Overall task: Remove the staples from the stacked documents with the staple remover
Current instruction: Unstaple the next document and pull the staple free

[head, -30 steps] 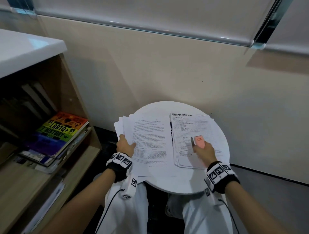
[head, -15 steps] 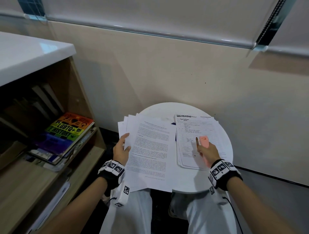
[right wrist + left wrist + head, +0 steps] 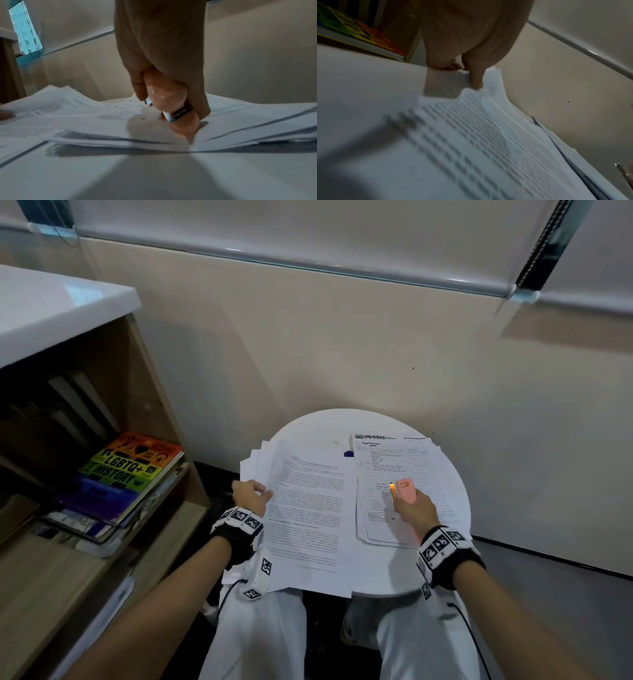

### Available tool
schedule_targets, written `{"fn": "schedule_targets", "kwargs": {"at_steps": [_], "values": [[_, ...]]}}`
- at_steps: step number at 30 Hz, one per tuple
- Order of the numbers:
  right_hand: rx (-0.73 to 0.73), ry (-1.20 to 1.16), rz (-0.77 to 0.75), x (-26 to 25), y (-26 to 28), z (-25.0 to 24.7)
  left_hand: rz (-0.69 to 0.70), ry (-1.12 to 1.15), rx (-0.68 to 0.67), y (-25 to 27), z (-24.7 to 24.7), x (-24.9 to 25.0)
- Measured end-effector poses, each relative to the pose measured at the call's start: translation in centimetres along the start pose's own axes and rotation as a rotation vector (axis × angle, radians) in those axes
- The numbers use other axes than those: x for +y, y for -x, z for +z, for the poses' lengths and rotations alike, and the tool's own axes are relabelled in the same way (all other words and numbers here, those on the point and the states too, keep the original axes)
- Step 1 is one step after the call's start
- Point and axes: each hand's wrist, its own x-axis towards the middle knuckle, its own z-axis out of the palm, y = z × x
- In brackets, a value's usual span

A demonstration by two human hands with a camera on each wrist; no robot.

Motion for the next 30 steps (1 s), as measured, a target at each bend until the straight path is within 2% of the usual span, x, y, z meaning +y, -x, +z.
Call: {"fn": "schedule_targets", "kwargs": {"at_steps": [2, 5, 8, 12, 15, 19, 22, 24, 27, 30], "values": [[-0.006, -0.025, 0.001, 0.1, 0.0, -0.2, 0.066, 0.028, 0.093, 0.6, 0.0, 0.1], [-0.014, -0.063, 0.021, 0.5, -0.2, -0.3, 0.285, 0.119, 0.199, 1.7, -0.8, 0.4], [-0.016, -0.075, 0.030, 0.6, -0.3, -0.3, 0.407, 0.307, 0.111, 2.4, -2.3, 0.5], [-0.004, -0.105, 0.050, 0.5, -0.3, -0.3, 0.418, 0.482, 0.095, 3.3, -4.4, 1.3], [0.002, -0.144, 0.062, 0.6, -0.4, -0.5, 0.418, 0.616, -0.039, 4.2, -5.2, 1.9], [0.050, -0.252, 0.145, 0.1, 0.2, -1.1, 0.440, 0.322, -0.239, 6.5, -3.4, 1.6], [0.092, -0.343, 0.214, -1.1, 1.1, -2.2, 0.234, 0.124, -0.442, 8.7, -1.2, 0.3], [0.193, -0.302, 0.175, -1.6, 1.3, -2.7, 0.145, 0.047, -0.552, 9.6, -0.4, -0.3], [0.309, -0.039, 0.023, -3.2, 1.9, -2.7, 0.316, -0.157, -0.537, 9.4, 0.0, -0.6], [0.181, 0.036, -0.037, -5.6, 2.9, -1.8, 0.424, -0.338, -0.489, 9.1, 0.0, -0.3]]}}
